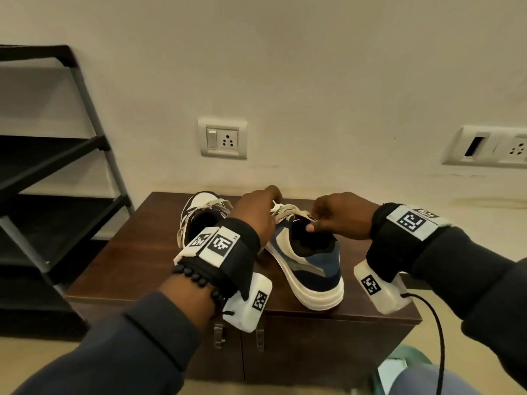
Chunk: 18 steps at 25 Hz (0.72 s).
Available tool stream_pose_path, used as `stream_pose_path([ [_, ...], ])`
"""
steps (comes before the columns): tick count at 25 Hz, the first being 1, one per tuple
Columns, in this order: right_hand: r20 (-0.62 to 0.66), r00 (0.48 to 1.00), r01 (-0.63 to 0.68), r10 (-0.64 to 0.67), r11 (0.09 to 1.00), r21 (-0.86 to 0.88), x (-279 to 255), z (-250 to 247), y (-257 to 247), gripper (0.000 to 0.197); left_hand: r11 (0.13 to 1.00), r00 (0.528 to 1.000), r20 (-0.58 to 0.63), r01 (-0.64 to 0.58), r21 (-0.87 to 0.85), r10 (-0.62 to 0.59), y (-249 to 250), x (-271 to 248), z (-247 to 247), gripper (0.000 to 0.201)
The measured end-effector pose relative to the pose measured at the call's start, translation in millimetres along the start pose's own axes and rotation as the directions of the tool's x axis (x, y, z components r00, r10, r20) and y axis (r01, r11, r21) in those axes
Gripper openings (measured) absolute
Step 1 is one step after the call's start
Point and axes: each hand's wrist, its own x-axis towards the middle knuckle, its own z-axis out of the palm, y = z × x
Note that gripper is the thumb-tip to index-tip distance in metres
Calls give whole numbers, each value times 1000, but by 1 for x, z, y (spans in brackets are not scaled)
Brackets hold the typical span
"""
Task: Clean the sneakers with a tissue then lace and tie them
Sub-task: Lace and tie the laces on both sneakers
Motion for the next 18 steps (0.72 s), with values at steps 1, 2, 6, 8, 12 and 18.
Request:
stream_pose_path([
  [1, -21, 1000, 16, -15, 1000, 11, 3, 2, 4, 27, 999, 999, 31, -27, 19, 26, 0, 8, 6, 38],
  [2, -59, 998, 28, -26, 999, 35, 5, 0, 7, 23, 998, 997, 67, -50, 39, 48, -1, 16, 10, 43],
  [6, -87, 986, 161, -140, 932, 325, -11, -22, -6, 18, 986, 989, 123, -94, 137, 77, -5, 37, 14, 24],
  [8, -2, 956, 252, -294, 816, 520, -24, -34, -22, 19, 984, 993, 67, -110, 138, 102, -5, 43, 6, 10],
  [12, -220, 948, 309, -229, 824, 474, -12, -38, -20, 21, 990, 979, -145, -140, 36, 144, 2, 50, -18, 10],
  [18, -81, 976, 217, -202, 931, 293, 33, -11, -8, 17, 981, 963, -214, -182, -73, 162, 19, 62, -33, 11],
])
